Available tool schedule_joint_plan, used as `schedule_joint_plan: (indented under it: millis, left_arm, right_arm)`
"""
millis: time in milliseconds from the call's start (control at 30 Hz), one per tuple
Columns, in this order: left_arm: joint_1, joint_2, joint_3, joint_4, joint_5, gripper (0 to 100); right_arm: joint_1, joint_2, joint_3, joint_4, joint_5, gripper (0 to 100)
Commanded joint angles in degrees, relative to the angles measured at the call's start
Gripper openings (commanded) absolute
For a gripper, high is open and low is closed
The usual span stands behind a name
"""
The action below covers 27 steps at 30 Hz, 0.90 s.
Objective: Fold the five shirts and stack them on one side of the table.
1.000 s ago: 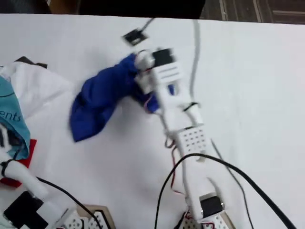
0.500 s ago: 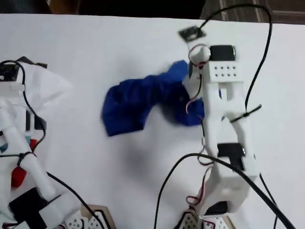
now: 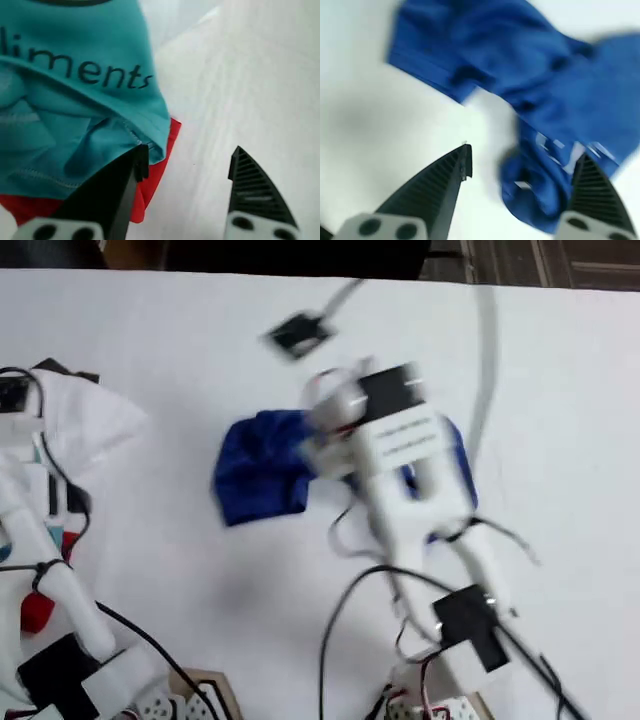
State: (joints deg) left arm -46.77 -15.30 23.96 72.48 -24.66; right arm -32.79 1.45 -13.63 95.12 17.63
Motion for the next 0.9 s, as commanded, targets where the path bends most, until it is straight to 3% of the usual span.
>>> schedule_joint_plan:
  millis: [0,267,633,867]
  left_arm:
    - [-6.5,-2.4,-0.2,-1.9,1.3,28]
    - [-14.6,-2.3,-0.2,-1.9,-2.7,28]
    - [-18.2,-2.3,-0.2,-1.8,-3.3,28]
    - [-17.9,-2.3,-0.2,-1.8,-3.3,28]
  right_arm:
    - [-11.7,0.7,1.3,-7.0,-4.0,32.3]
    - [-19.4,20.4,2.8,-17.8,-4.1,32.3]
    - [-16.8,38.3,-10.0,-18.5,-4.7,31.3]
    - [-9.8,42.7,-19.2,-18.4,-4.7,5.4]
